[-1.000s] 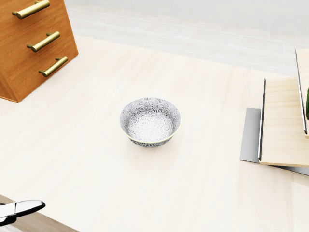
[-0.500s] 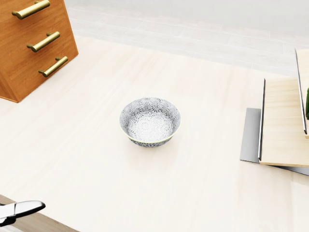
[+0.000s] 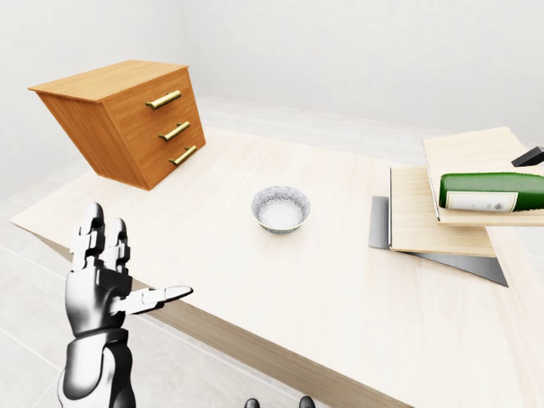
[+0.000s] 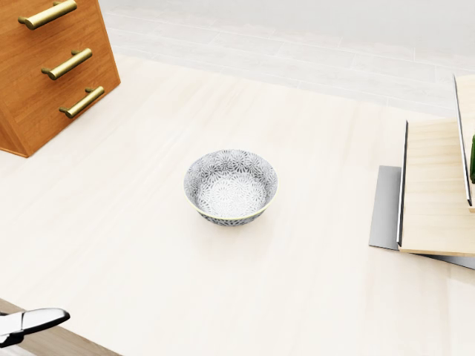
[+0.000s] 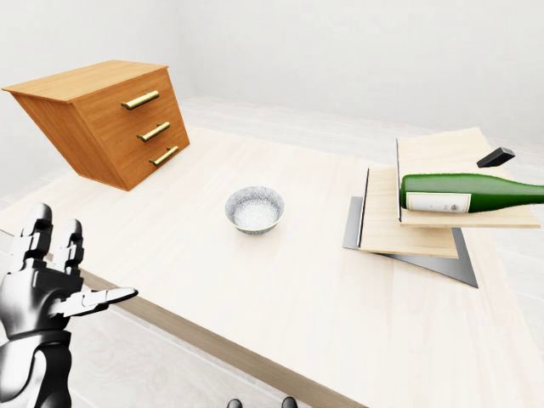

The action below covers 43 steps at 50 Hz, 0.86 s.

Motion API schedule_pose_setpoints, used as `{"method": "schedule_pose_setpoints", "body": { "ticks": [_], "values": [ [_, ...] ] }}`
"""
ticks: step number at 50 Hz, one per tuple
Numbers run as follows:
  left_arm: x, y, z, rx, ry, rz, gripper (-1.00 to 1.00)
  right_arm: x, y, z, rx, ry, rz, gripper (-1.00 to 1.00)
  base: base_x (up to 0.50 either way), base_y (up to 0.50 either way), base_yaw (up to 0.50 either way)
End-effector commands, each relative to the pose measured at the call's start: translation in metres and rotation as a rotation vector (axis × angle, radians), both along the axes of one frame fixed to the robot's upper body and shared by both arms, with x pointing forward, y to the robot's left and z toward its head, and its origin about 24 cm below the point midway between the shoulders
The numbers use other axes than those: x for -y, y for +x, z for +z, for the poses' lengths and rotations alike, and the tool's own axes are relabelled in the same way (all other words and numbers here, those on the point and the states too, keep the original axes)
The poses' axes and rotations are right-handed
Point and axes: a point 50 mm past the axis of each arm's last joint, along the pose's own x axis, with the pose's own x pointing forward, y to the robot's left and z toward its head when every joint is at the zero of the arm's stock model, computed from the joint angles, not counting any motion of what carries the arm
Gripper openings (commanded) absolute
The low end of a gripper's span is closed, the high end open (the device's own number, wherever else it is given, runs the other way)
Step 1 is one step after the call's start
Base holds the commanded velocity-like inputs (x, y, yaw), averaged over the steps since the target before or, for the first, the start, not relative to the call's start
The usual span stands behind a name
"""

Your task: Put the wine bottle on the wine rack.

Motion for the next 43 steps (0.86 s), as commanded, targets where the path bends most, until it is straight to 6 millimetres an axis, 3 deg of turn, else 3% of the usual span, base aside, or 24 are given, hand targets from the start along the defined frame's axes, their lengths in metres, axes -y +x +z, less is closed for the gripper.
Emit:
{"method": "schedule_pose_setpoints", "body": {
  "ticks": [1,26,43],
  "values": [
    [0.000,0.000,-0.003,-0.011,-0.003,-0.003,1.00,-0.011,-0.003,0.012,0.034,-0.007,0.056,1.00,0.00,0.00,0.00],
    [0.001,-0.002,0.000,0.000,-0.002,-0.009,1.00,-0.035,-0.020,0.036,0.156,-0.126,0.092,1.00,0.00,0.00,0.00],
    [0.001,-0.002,0.000,0.000,-0.003,-0.009,1.00,-0.071,-0.005,0.041,0.079,-0.280,0.155,1.00,0.00,0.00,0.00]
  ]
}}
